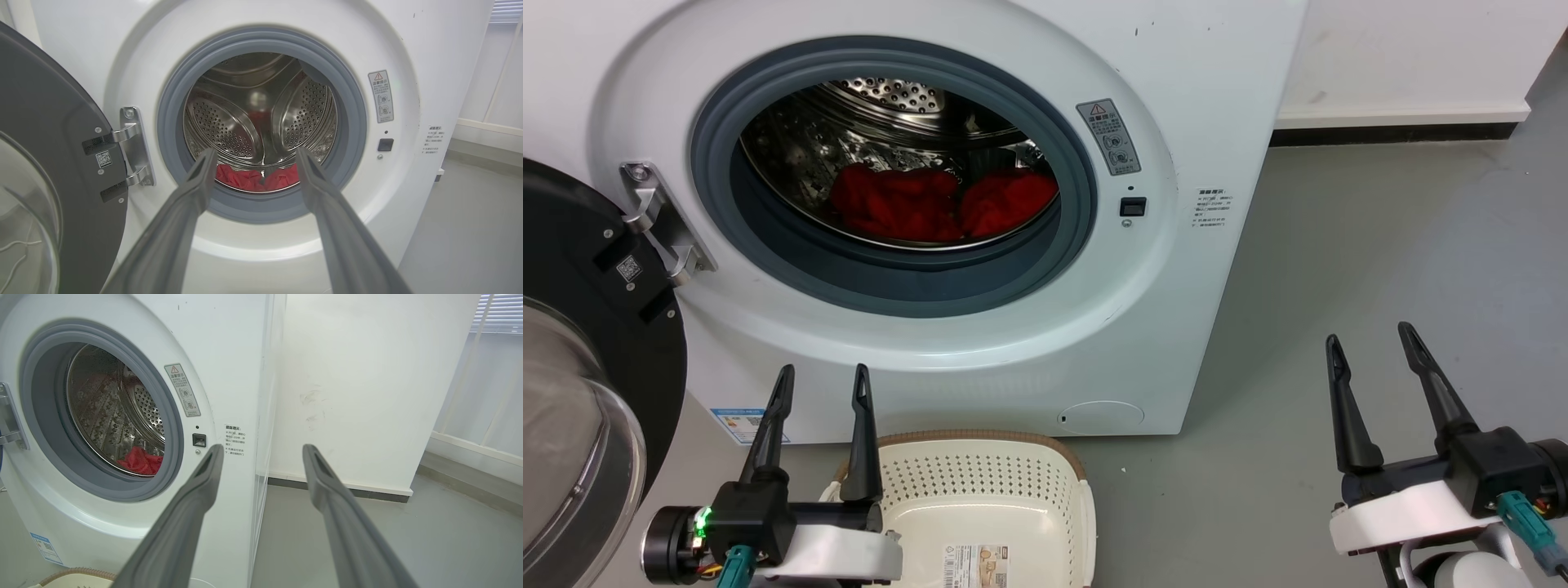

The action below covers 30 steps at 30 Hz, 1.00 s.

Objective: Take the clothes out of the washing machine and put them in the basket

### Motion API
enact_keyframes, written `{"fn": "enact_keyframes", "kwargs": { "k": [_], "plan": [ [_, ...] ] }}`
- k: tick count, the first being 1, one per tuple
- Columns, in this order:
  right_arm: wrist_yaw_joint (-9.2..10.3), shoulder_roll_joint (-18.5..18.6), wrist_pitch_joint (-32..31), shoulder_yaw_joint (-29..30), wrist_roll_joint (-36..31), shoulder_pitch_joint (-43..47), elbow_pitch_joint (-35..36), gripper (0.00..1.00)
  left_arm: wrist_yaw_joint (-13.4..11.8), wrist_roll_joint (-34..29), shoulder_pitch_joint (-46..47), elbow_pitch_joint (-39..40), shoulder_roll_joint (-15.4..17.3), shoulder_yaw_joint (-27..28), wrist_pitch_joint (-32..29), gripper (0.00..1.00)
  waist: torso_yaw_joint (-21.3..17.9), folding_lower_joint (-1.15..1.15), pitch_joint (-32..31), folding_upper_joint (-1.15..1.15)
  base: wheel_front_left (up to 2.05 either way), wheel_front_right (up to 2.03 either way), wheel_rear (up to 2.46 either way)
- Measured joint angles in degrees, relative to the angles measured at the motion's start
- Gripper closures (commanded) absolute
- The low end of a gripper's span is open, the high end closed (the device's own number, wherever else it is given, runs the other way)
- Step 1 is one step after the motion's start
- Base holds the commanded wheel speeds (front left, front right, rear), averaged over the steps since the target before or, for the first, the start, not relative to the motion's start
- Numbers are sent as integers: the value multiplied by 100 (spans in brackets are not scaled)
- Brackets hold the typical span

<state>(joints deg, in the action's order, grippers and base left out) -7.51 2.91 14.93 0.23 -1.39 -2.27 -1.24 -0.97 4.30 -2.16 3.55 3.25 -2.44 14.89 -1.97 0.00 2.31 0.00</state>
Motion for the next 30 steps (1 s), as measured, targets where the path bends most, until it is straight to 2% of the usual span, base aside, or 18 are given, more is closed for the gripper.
{"fn": "enact_keyframes", "kwargs": {
  "k": [11,21,30],
  "plan": [
    [0,0,14,-2,-75,-1,-55,0,146,-71,-20,-86,-26,51,10,0,-3,0,-41,0,0,0,0],
    [0,0,14,-37,-74,-2,-57,0,158,69,-23,-172,-29,64,16,0,-4,0,-15,0,0,0,0],
    [0,1,15,-35,-60,-256,124,0,469,38,388,-695,-26,231,18,0,-90,0,497,0,0,0,0]
  ]
}}
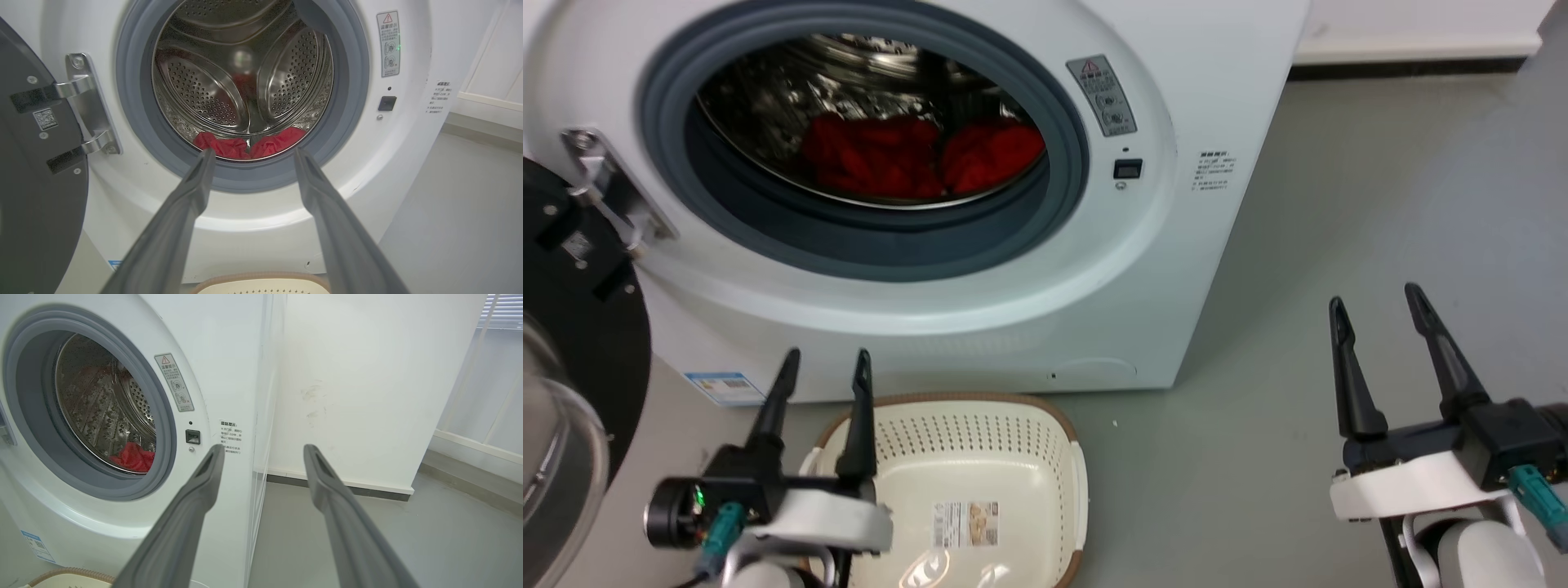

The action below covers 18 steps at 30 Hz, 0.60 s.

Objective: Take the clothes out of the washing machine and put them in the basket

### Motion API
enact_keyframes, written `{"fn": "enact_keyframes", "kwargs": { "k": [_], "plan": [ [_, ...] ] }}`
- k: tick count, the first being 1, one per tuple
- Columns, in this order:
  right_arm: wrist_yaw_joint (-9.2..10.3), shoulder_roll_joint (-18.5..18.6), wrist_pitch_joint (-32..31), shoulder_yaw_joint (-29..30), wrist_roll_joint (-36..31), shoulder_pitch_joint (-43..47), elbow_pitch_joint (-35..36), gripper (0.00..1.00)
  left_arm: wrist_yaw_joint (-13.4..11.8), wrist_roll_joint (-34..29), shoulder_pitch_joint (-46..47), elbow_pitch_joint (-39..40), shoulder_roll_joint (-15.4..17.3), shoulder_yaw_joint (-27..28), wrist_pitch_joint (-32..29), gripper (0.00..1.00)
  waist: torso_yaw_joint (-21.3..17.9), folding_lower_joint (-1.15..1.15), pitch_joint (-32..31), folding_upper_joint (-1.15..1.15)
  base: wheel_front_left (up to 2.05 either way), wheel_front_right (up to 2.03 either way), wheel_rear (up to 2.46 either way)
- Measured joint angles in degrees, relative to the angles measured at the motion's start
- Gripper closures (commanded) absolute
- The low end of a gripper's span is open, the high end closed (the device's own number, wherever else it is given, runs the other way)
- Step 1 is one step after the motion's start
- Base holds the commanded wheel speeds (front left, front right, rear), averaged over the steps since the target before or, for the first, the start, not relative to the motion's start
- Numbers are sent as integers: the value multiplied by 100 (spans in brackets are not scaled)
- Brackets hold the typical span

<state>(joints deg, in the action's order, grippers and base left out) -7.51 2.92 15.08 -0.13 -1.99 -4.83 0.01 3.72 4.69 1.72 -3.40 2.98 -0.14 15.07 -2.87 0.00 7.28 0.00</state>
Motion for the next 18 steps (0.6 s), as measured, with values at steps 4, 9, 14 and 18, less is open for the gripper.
{"fn": "enact_keyframes", "kwargs": {
  "k": [4,9,14,18],
  "plan": [
    [0,0,0,8,3,-204,109,0,186,11,604,-301,171,179,0,0,-79,0,425,0,0,0,0],
    [0,1,0,30,31,-486,263,0,321,53,1704,-815,620,168,0,0,-195,-1,1054,0,0,0,0],
    [0,2,0,21,69,-751,409,0,364,116,3111,-1939,1199,-138,-32,0,-312,-1,1705,0,0,0,0],
    [-1,1,0,-79,148,-954,504,0,370,292,4389,-2753,1624,-548,-470,0,-413,-1,2206,0,0,0,0]
  ]
}}
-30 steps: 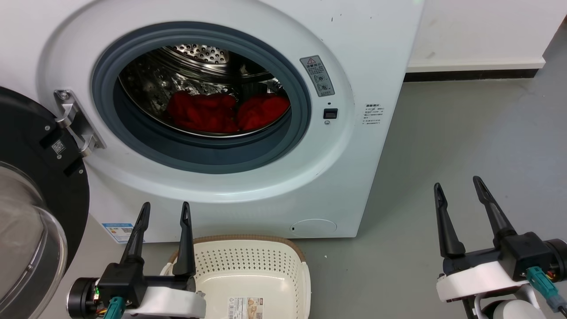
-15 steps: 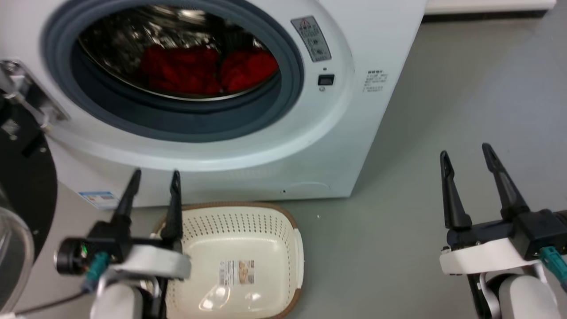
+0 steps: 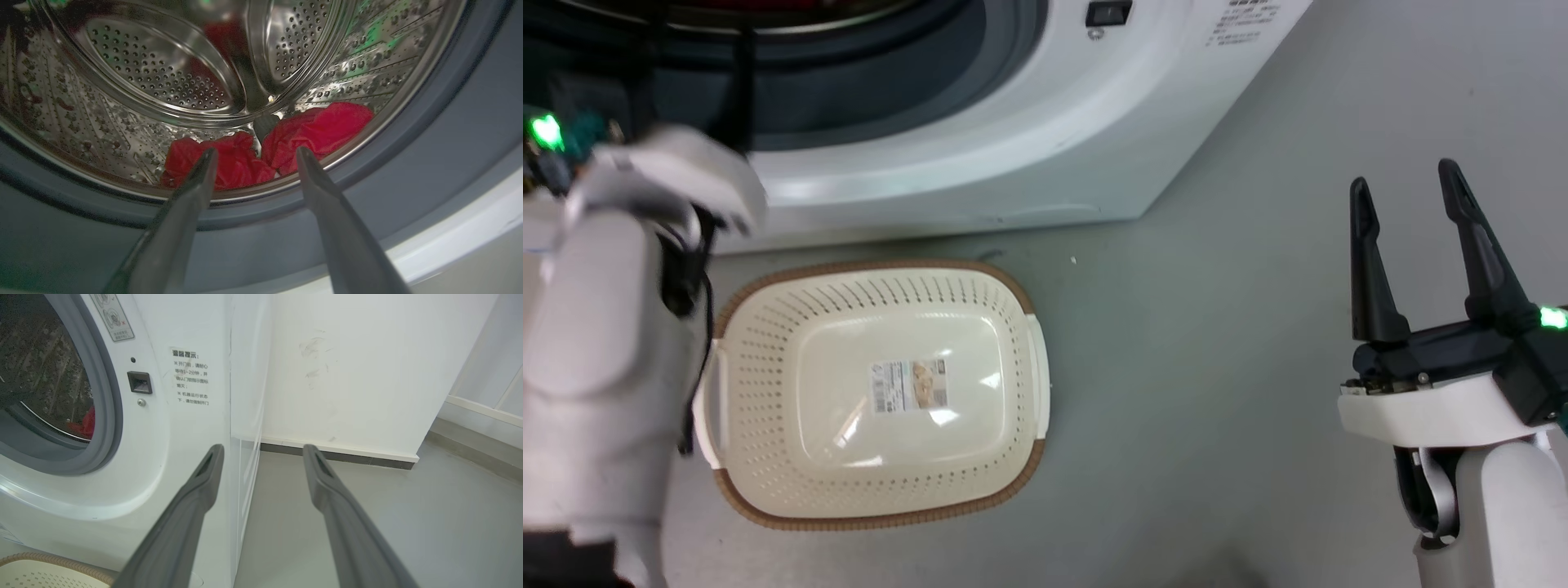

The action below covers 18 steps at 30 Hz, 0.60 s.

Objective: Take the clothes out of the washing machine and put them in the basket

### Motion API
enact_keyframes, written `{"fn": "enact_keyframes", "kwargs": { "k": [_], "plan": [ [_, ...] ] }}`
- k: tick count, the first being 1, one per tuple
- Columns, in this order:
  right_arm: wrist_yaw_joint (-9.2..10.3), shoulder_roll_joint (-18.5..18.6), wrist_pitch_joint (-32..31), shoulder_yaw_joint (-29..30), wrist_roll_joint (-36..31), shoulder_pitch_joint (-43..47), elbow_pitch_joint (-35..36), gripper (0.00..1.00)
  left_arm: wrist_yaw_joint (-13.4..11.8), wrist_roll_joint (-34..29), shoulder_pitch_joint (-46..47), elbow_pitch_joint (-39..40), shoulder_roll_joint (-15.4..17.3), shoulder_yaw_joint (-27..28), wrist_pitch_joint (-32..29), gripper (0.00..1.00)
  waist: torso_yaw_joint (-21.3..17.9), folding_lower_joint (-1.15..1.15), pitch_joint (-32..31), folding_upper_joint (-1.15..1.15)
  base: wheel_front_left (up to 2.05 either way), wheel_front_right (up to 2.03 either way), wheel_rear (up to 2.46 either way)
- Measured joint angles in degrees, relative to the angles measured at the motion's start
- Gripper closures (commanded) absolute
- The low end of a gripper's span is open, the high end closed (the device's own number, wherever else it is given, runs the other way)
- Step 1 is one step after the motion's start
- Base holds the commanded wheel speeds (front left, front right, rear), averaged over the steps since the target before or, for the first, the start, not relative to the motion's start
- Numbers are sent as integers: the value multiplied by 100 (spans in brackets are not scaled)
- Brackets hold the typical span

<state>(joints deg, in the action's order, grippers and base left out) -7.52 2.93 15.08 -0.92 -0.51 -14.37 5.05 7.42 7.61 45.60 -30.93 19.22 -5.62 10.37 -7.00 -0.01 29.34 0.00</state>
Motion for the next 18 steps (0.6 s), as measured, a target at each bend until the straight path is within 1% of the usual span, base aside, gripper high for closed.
{"fn": "enact_keyframes", "kwargs": {
  "k": [6,10,15,18],
  "plan": [
    [0,0,0,-199,171,-182,81,0,7,431,1670,-905,542,-415,-893,0,-196,0,678,0,0,0,0],
    [0,2,0,-338,332,-284,159,0,8,582,2689,-1321,940,-787,-1521,0,-376,0,1073,0,0,0,0],
    [0,2,0,-558,515,-326,219,0,8,736,3592,-1701,1285,-1345,-2329,0,-681,0,1429,0,0,0,0],
    [0,3,0,-689,615,-337,267,0,8,878,4002,-1849,1549,-1661,-2842,0,-885,0,1599,0,0,0,0]
  ]
}}
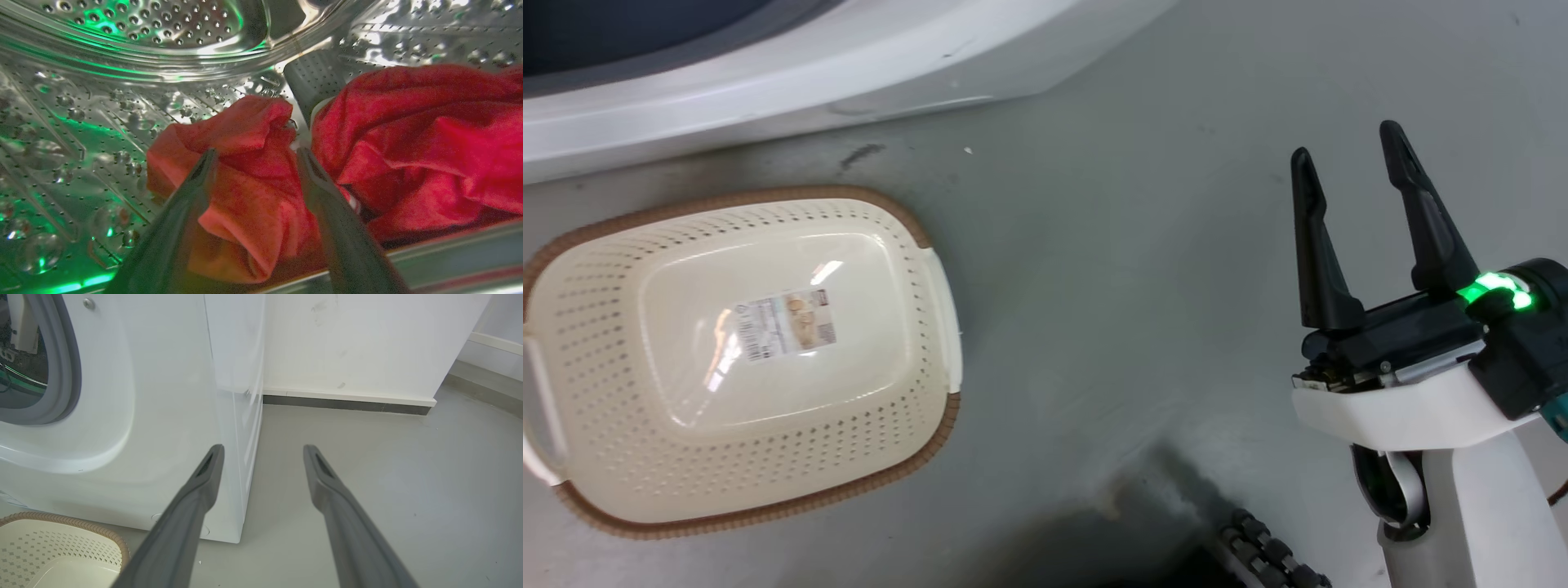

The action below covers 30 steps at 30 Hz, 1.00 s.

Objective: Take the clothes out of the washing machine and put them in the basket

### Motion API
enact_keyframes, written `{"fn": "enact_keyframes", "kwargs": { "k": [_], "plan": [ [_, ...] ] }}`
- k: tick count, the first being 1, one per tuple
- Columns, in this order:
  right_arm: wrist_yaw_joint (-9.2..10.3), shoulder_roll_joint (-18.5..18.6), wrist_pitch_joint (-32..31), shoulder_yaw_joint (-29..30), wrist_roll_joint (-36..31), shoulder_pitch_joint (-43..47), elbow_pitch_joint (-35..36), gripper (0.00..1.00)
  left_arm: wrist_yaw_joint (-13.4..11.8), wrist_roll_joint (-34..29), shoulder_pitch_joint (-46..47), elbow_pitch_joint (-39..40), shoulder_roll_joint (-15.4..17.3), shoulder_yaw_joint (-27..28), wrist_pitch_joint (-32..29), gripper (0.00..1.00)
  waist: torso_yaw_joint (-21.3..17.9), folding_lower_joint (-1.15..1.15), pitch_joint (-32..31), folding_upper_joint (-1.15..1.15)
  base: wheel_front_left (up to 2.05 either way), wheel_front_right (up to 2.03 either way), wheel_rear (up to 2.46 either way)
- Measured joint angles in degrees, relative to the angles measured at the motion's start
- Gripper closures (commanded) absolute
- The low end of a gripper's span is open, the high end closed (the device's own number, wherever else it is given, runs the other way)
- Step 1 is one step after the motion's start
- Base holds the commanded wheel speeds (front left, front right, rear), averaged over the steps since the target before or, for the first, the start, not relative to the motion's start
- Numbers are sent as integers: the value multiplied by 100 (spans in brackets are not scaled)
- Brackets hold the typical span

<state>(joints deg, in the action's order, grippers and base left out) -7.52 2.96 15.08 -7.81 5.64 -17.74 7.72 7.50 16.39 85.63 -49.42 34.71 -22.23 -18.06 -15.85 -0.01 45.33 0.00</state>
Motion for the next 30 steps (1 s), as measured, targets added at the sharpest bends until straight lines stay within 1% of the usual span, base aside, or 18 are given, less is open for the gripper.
{"fn": "enact_keyframes", "kwargs": {
  "k": [3,4,11,17,24,25,26,27,30],
  "plan": [
    [0,0,0,-121,134,-10,75,0,0,44,390,-98,297,-281,-448,0,-188,0,168,0,0,0,0],
    [0,0,0,-200,186,-10,112,0,0,56,658,-151,459,-442,-721,0,-309,0,270,0,0,0,0],
    [0,1,0,-394,305,15,186,0,0,243,1241,-227,860,-953,-1652,0,-649,0,587,0,0,0,0],
    [0,0,0,-520,404,19,285,0,0,364,1386,-143,1148,-1261,-1947,0,-822,0,807,0,0,0,0],
    [0,0,0,-560,460,18,339,0,0,519,1572,-26,1250,-1485,-2072,0,-901,1,968,0,0,0,0],
    [0,0,0,-561,465,18,345,0,0,550,1583,-19,1252,-1517,-2106,6,-897,1,978,0,0,0,0],
    [0,0,0,-563,467,18,349,0,0,581,1595,-16,1251,-1540,-2121,98,-893,1,987,0,0,0,0],
    [0,0,0,-564,474,18,350,0,0,625,1603,-12,1250,-1563,-2135,100,-888,2,996,0,0,0,0],
    [0,0,0,-579,487,16,349,0,-1,681,1667,-16,1248,-1572,-1996,100,-889,1,1015,0,0,0,0]
  ]
}}
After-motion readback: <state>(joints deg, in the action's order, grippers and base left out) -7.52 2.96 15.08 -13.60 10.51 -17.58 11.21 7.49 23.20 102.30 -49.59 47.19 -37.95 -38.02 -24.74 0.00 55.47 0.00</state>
